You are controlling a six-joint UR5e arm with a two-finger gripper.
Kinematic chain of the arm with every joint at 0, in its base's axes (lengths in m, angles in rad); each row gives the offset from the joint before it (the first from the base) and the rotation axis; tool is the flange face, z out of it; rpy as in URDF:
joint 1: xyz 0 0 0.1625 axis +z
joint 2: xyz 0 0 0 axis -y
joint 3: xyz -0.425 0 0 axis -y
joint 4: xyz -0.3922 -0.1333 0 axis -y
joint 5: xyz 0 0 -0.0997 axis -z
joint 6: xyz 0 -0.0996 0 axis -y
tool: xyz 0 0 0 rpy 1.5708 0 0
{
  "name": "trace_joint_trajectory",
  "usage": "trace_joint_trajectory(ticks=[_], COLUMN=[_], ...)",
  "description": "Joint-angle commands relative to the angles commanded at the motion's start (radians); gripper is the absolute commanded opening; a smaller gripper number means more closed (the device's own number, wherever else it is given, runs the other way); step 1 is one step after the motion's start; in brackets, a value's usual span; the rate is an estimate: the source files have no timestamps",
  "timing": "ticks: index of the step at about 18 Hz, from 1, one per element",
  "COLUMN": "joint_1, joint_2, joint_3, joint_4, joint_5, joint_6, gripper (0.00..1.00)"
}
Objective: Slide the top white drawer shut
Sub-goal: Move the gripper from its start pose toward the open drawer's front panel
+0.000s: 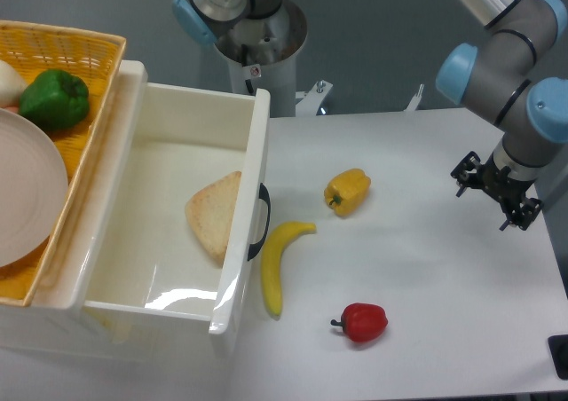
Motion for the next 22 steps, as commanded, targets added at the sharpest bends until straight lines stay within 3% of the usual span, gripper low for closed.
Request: trace_joint_trajectory(ticks=[10,16,22], joint_1=[-0.046,-0.127,-0.163], joint_2=[-0.012,-0.018,0.018], joint_3=[-0.003,-0.011,-0.029], joint_4=[0.015,0.025,0.026], joint_5=[-0.005,0.000,-0.014], joint_6=[-0.107,-0.388,-0.590], gripper=[1.00,1.00,1.00])
